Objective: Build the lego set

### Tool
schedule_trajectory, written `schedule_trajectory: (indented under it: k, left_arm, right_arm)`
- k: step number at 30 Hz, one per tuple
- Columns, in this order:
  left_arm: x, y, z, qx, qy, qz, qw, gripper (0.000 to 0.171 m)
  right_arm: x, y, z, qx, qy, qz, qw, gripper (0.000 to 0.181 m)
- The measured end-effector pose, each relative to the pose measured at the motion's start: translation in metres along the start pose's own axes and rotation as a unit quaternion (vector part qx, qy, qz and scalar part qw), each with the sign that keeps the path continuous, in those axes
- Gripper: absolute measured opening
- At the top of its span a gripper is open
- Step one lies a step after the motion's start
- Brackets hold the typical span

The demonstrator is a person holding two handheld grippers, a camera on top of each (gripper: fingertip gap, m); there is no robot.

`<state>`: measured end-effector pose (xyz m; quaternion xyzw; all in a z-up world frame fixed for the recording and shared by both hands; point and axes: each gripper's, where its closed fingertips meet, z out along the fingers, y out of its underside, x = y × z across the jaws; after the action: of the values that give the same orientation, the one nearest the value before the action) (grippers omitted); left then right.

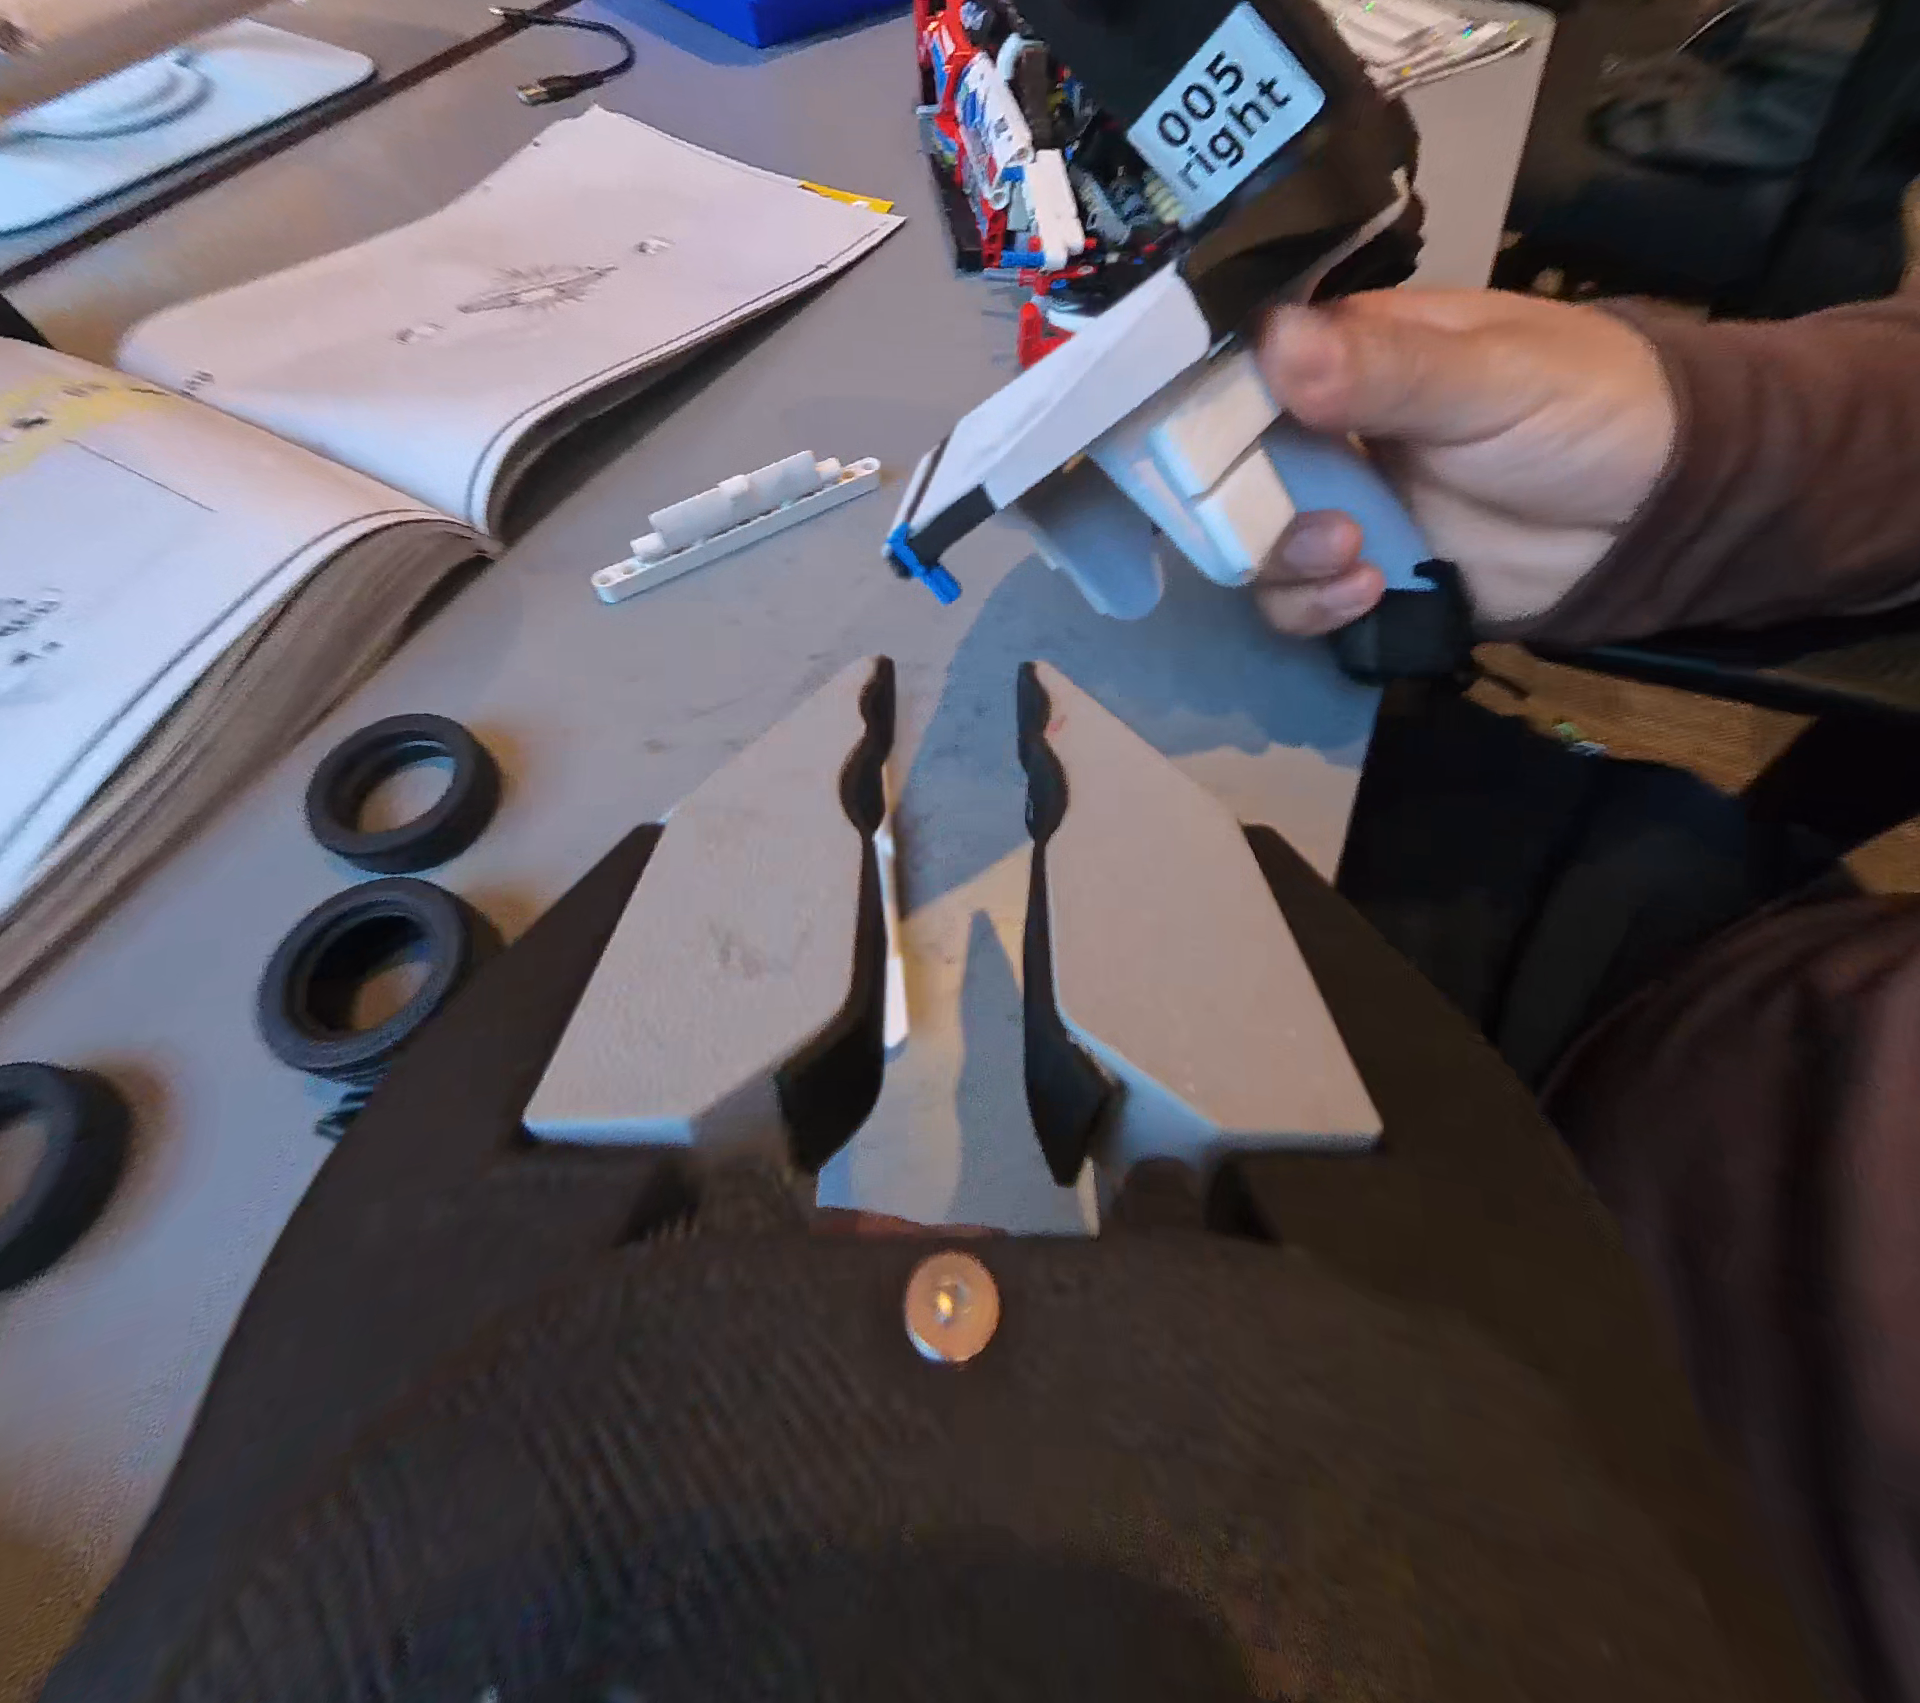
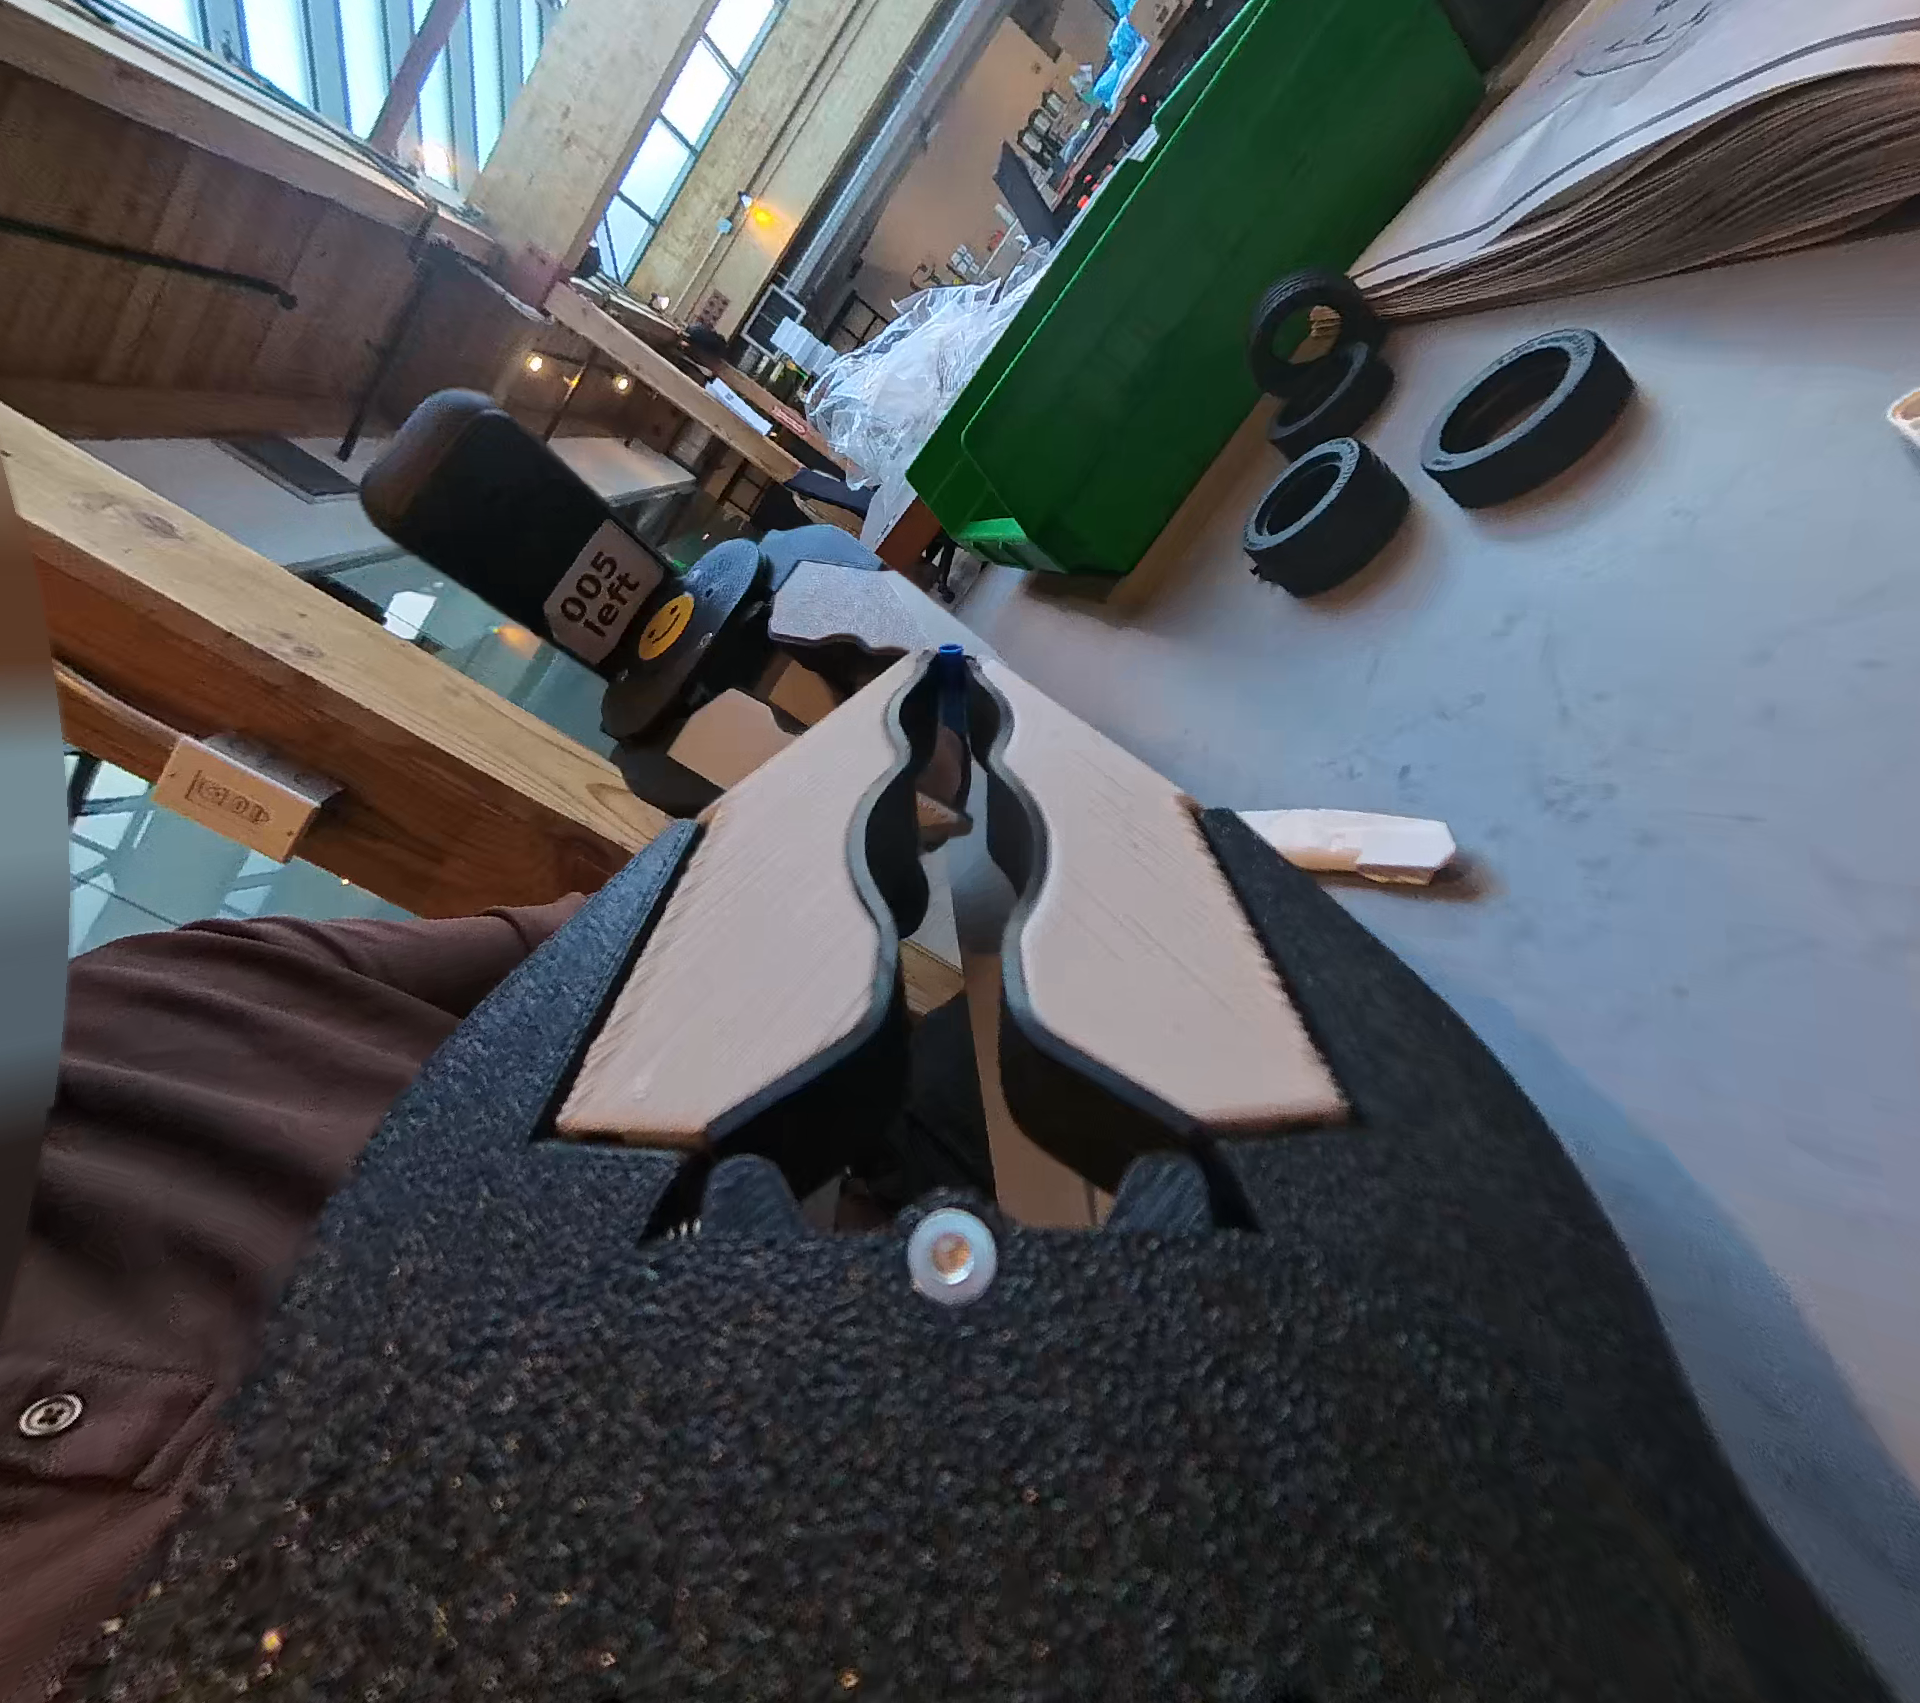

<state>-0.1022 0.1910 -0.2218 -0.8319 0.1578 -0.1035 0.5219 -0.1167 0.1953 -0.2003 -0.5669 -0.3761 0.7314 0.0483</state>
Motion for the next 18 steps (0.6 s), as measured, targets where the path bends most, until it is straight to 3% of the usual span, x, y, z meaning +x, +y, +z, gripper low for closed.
schedule_trajectory:
  k: [6, 10, 18]
  left_arm:
    - [0.002, -0.006, -0.002, 0.019, 0.016, -0.033, 0.999, 0.018]
    - [-0.001, -0.007, -0.005, 0.024, 0.013, -0.041, 0.999, 0.004]
    - [0.001, -0.003, -0.002, 0.02, 0.029, -0.062, 0.997, 0.006]
  right_arm:
    - [-0.003, 0.007, 0.007, -0.013, 0.006, -0.028, 1.0, 0.004]
    - [-0.003, 0.009, 0.007, -0.019, 0.015, -0.046, 0.999, 0.004]
    - [-0.003, 0.013, 0.008, -0.029, 0.029, -0.072, 0.997, 0.004]
